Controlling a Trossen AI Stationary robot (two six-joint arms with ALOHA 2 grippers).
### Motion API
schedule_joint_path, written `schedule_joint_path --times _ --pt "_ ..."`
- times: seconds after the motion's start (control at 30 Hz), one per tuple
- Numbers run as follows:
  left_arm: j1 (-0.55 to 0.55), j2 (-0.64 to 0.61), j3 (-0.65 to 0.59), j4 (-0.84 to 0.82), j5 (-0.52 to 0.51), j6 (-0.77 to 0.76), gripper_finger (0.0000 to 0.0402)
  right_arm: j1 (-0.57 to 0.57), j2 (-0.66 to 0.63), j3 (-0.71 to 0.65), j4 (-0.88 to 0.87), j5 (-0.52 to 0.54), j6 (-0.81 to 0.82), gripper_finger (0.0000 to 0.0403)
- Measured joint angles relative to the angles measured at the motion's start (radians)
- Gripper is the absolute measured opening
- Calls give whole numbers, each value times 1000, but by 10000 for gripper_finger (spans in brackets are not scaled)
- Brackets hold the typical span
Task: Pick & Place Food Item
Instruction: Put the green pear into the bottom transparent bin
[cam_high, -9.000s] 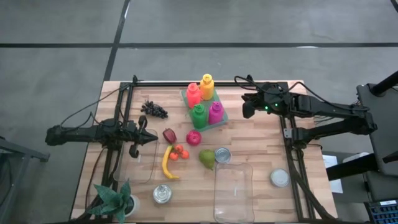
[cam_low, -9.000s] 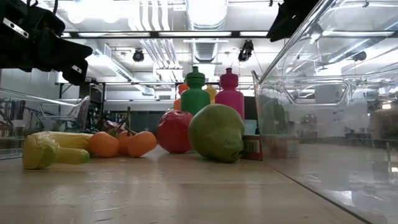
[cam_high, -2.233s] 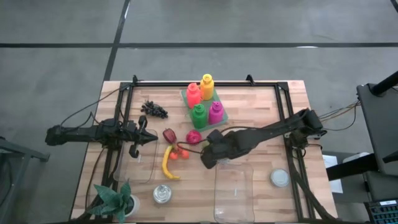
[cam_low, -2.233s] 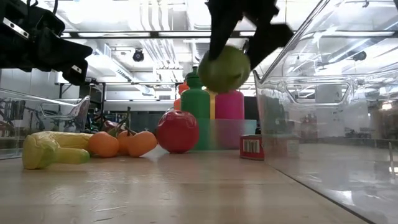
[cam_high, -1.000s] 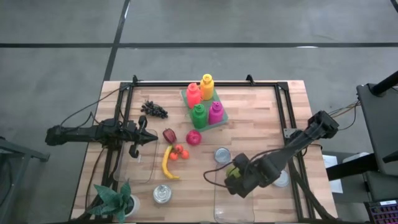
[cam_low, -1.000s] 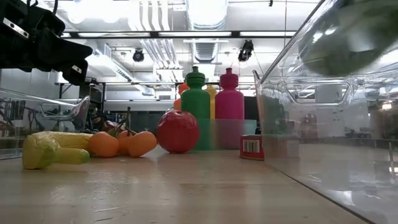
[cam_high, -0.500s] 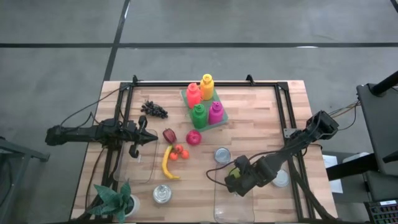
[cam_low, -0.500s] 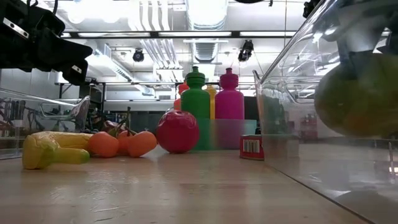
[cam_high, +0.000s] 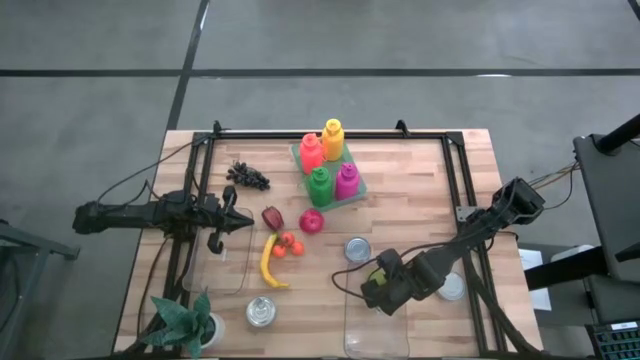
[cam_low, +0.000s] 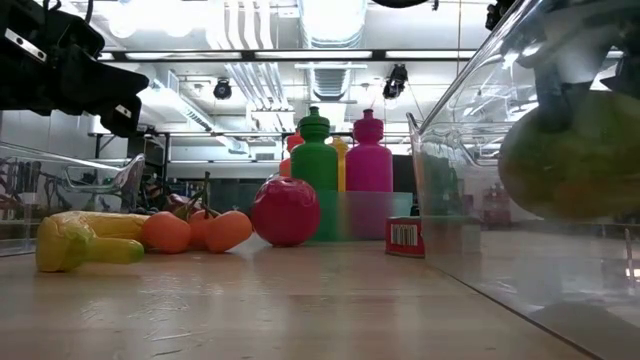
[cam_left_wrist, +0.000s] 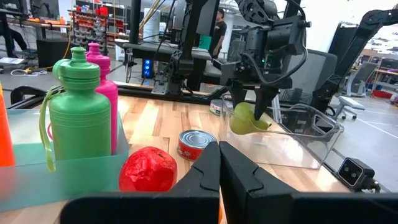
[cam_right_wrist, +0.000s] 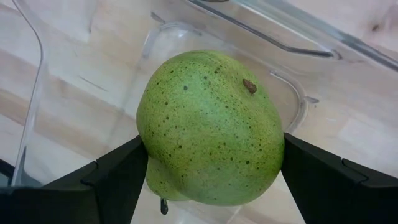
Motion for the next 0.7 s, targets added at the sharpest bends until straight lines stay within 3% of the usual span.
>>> schedule_joint_path --times 0.7 --pt "0 0 0 0 0 0 1 0 0 0 3 30 -8 327"
